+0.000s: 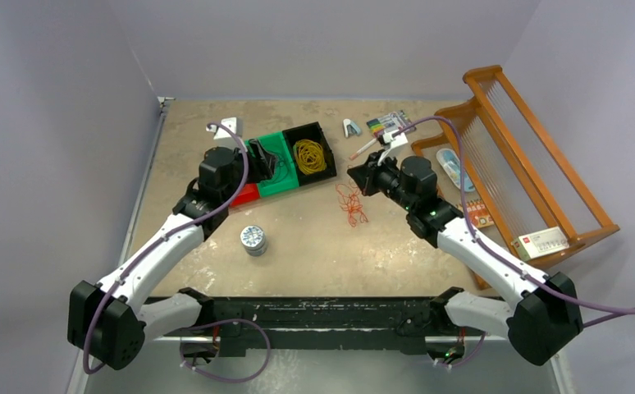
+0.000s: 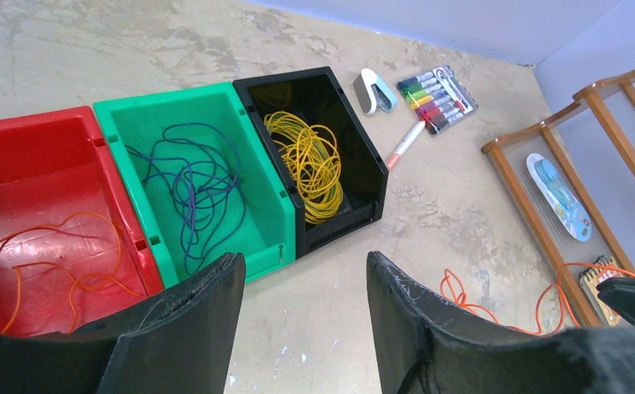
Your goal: Untangle the cables
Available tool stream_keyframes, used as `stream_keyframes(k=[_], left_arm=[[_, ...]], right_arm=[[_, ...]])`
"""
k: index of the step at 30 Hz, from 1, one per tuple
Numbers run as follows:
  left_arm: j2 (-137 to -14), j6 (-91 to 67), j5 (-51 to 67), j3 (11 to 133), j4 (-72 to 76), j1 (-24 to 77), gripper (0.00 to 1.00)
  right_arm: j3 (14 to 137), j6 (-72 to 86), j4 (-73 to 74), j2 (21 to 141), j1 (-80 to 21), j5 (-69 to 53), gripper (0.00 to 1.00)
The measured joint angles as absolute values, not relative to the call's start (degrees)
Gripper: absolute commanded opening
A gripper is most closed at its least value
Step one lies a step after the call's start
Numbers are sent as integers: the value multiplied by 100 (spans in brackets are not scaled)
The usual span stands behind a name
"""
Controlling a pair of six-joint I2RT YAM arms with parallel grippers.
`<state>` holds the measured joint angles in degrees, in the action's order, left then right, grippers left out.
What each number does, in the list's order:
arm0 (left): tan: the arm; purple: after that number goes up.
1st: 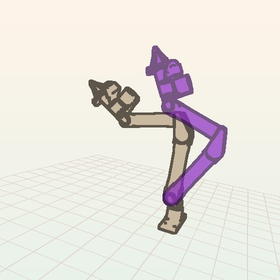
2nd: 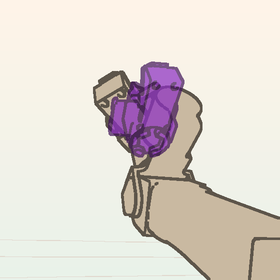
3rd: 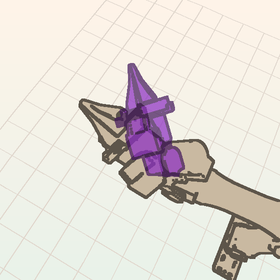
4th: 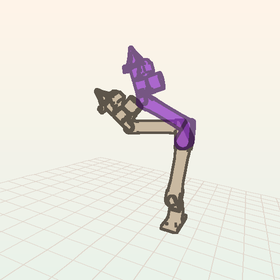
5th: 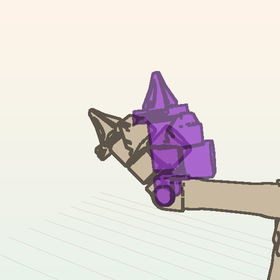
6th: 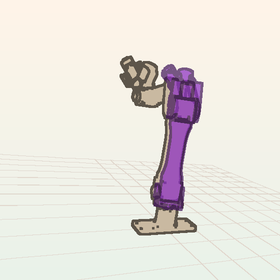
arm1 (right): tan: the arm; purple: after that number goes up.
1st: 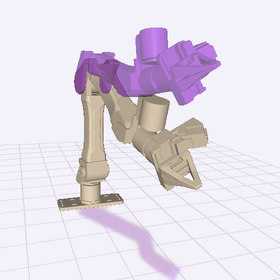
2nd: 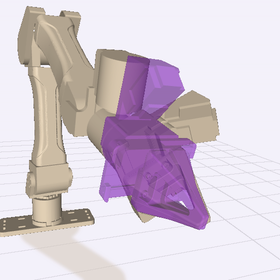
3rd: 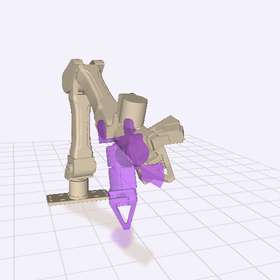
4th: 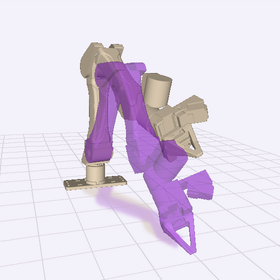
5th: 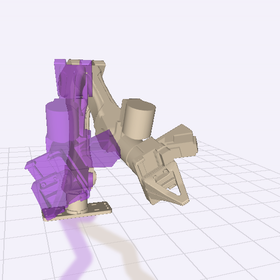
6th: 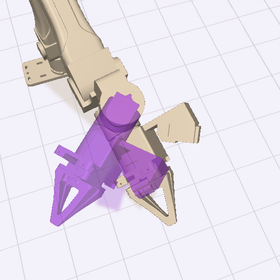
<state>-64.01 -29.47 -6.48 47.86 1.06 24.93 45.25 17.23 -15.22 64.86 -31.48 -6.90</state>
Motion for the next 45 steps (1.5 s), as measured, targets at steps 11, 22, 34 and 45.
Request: stream_keyframes(k=[11, 22, 34, 45], left_arm=[[-6366, -2936, -753, 4788, 113, 2493, 56], [-6707, -2963, 405, 4731, 893, 2517, 56], [-6027, -2978, 1463, 3527, 2296, 2602, 56], [-5966, -3199, 2014, 3286, 3326, 2606, 56]], right_arm=[[4359, 1597, -1372, 6246, -3148, -843, 0], [4388, 554, -1313, 6066, -3146, -2265, 0], [4821, 569, -1317, 6720, -3148, -3363, 0], [5489, 1553, -1433, 7166, -3148, -3269, 0]])
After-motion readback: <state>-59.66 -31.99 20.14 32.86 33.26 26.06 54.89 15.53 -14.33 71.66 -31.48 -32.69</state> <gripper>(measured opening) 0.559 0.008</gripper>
